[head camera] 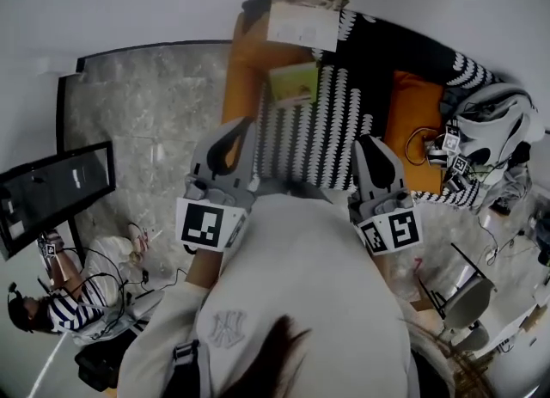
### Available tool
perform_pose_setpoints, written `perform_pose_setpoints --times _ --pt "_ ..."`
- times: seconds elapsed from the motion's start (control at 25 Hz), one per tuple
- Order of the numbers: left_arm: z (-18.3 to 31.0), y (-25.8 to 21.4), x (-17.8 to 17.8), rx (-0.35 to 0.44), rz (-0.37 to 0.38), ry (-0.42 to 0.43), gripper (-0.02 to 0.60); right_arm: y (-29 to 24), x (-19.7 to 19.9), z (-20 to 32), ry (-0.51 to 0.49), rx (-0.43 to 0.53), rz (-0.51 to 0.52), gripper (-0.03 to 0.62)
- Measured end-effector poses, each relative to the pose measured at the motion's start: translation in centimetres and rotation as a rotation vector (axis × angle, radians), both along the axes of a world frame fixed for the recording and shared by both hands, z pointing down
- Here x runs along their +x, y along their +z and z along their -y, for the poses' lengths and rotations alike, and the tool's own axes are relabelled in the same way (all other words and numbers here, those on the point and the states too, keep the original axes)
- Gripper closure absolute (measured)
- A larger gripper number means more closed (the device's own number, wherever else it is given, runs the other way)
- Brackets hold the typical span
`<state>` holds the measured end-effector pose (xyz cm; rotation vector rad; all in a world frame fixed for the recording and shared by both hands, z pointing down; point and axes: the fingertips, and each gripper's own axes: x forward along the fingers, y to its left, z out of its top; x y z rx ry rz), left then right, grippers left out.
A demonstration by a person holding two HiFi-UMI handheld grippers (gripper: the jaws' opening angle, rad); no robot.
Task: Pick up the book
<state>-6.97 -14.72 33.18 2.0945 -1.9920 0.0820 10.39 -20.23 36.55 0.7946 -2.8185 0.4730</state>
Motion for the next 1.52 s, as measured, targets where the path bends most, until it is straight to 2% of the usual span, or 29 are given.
perform_pose_setpoints --times 0.12,0.36,0.76,0.84,0.96,1.12,1.32,1.52 --pt "-0.1 0.0 -2.8 0.007 0.024 -0.028 0.572 0.3 -0.4 0.3 0.007 -0.004 -0.018 0.536" --pt "-0.6 1.4 -6.2 -0.009 0.016 -0.062 0.572 0.7 -2.2 0.3 0.015 0.009 -0.032 0.536" --pt "1.8 2.1 -6.2 -0.013 -0.006 -0.004 0.572 2.0 -2.6 1.6 0.014 0.013 -0.095 0.536" --pt "2.1 2.5 -6.1 -0.026 -0.013 0.003 0.572 3.0 -3.0 2.1 -0.028 0.026 -0.139 0.536" --pt "2.5 3.0 -6.2 -0.045 -0.016 0.004 0.572 5.7 -4.4 2.9 -0.153 0.054 -0.235 0.531" --pt "3.2 3.6 -6.5 -0.069 -0.019 -0.006 0.572 10.5 -6.5 4.7 -0.314 0.056 -0.348 0.447" --pt "4.1 4.0 -6.9 -0.09 -0.013 -0.032 0.572 15.3 -9.0 7.5 -0.464 0.075 -0.416 0.422" --pt "5.1 4.6 -7.5 -0.12 -0.008 -0.072 0.572 20.5 -10.6 10.0 -0.565 0.02 -0.474 0.378"
